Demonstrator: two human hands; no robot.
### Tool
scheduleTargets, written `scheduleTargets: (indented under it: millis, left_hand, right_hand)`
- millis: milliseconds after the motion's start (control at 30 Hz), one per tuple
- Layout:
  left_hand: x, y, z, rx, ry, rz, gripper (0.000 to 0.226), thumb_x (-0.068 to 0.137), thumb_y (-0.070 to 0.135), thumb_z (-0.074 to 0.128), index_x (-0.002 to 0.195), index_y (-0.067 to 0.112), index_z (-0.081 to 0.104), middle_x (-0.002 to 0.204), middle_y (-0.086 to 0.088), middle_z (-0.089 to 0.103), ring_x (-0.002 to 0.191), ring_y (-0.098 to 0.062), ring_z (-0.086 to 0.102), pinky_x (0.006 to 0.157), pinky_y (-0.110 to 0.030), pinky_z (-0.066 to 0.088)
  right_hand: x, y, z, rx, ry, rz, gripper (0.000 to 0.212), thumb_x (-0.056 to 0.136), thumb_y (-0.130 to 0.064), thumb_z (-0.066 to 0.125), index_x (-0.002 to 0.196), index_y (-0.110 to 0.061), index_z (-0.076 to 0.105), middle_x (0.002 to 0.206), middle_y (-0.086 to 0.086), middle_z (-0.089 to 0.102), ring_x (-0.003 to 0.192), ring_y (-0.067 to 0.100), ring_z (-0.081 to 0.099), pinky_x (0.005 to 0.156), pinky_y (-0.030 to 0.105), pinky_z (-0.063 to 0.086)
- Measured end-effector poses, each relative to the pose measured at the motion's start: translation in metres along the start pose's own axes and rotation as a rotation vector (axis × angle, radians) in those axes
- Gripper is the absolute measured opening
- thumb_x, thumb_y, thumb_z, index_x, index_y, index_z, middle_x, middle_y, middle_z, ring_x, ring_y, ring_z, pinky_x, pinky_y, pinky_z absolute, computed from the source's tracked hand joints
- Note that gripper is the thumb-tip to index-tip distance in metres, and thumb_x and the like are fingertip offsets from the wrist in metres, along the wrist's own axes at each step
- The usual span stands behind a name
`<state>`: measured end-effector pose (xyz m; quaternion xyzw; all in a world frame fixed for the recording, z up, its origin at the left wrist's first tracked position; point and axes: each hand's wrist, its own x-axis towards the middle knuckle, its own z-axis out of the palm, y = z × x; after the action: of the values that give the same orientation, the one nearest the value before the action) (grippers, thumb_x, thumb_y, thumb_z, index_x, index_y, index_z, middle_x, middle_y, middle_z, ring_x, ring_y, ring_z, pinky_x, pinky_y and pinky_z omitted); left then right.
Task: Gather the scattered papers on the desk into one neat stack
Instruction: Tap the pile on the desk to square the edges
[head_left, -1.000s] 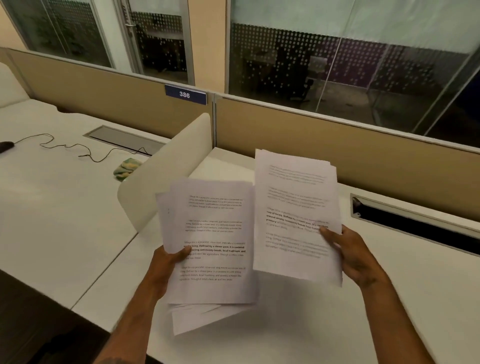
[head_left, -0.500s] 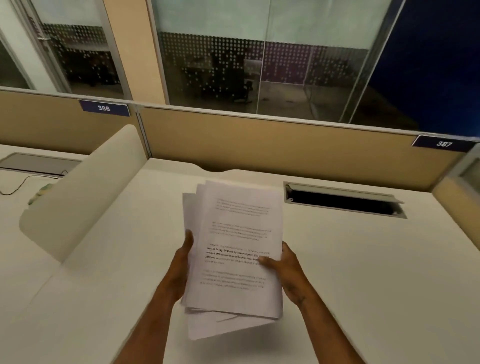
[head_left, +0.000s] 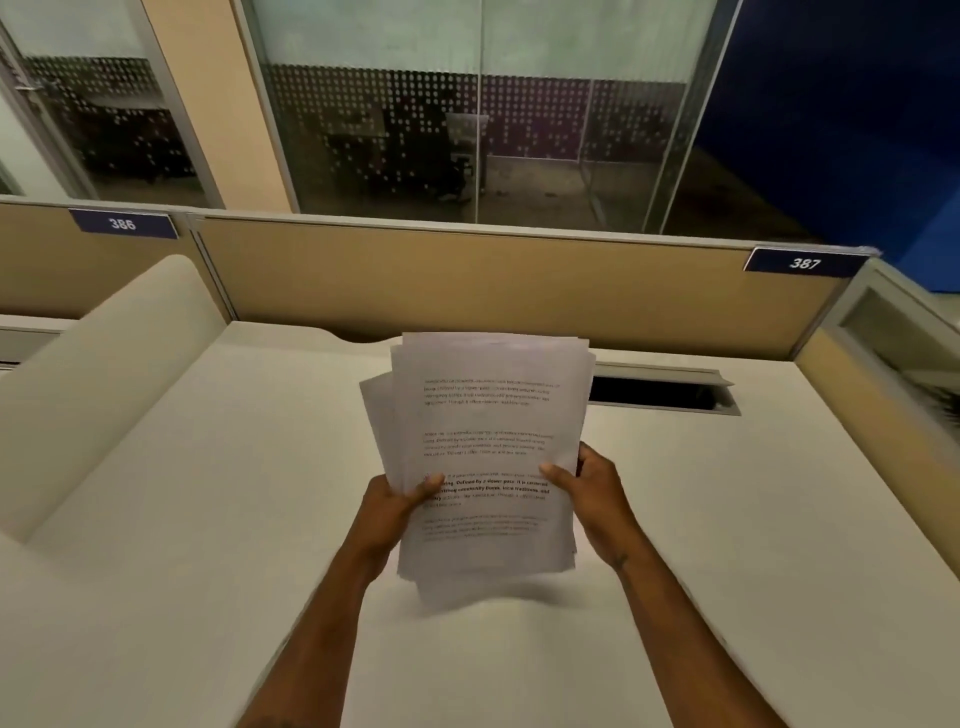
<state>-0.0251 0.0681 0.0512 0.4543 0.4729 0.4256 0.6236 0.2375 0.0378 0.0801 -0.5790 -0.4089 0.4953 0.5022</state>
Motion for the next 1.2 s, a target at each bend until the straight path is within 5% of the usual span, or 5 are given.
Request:
scheduleTargets:
  millis: [533, 767, 933, 1100, 1200]
  left_hand:
    - [-0.011, 0.058, 0.025, 0.047, 0.000, 0.276, 0.059, 0.056, 0.065, 0.087, 0.101, 0.027, 0.079, 0.095, 0.001, 0.081, 0.086, -0.015, 0.077, 0.066, -0.023, 0.059]
    - [-0.007, 0.080, 0.049, 0.083, 0.267, 0.313, 0.053, 0.069, 0.071, 0.067, 0.042, 0.029, 0.052, 0.043, 0.013, 0.051, 0.043, -0.001, 0.050, 0.045, -0.015, 0.040]
    - [-0.005, 0.072, 0.051, 0.131, 0.292, 0.323, 0.031, 0.082, 0.040, 0.054, 0.068, 0.017, 0.069, 0.059, 0.011, 0.070, 0.056, -0.004, 0.066, 0.058, -0.029, 0.047]
    - [-0.010, 0.052, 0.035, 0.067, 0.134, 0.287, 0.057, 0.078, 0.064, 0.054, 0.096, 0.013, 0.075, 0.081, 0.002, 0.076, 0.072, -0.009, 0.071, 0.058, -0.019, 0.054]
    - [-0.014, 0.040, 0.040, 0.094, 0.123, 0.208, 0.033, 0.077, 0.052, 0.072, 0.099, 0.029, 0.076, 0.086, 0.005, 0.080, 0.080, -0.021, 0.077, 0.060, -0.027, 0.061]
  right_hand:
    - [-0.016, -0.034, 0.001, 0.031, 0.151, -0.191, 0.050, 0.078, -0.068, 0.053, 0.089, -0.021, 0.066, 0.069, -0.009, 0.068, 0.063, 0.009, 0.067, 0.056, 0.020, 0.054]
    - [-0.012, -0.047, 0.019, -0.009, 0.376, -0.203, 0.040, 0.078, -0.065, 0.058, 0.059, -0.029, 0.056, 0.055, -0.007, 0.063, 0.050, 0.005, 0.061, 0.044, 0.015, 0.043]
    - [-0.012, -0.044, 0.018, -0.021, 0.333, -0.233, 0.030, 0.083, -0.051, 0.056, 0.076, -0.022, 0.060, 0.062, -0.009, 0.065, 0.058, 0.013, 0.065, 0.047, 0.017, 0.048]
    - [-0.016, -0.030, 0.005, -0.067, 0.104, -0.233, 0.028, 0.083, -0.053, 0.068, 0.099, -0.030, 0.065, 0.084, -0.009, 0.073, 0.076, 0.016, 0.074, 0.058, 0.023, 0.059]
    - [-0.018, -0.021, 0.007, -0.090, 0.091, -0.173, 0.031, 0.077, -0.053, 0.067, 0.101, -0.034, 0.067, 0.086, -0.007, 0.076, 0.081, 0.023, 0.075, 0.061, 0.026, 0.061]
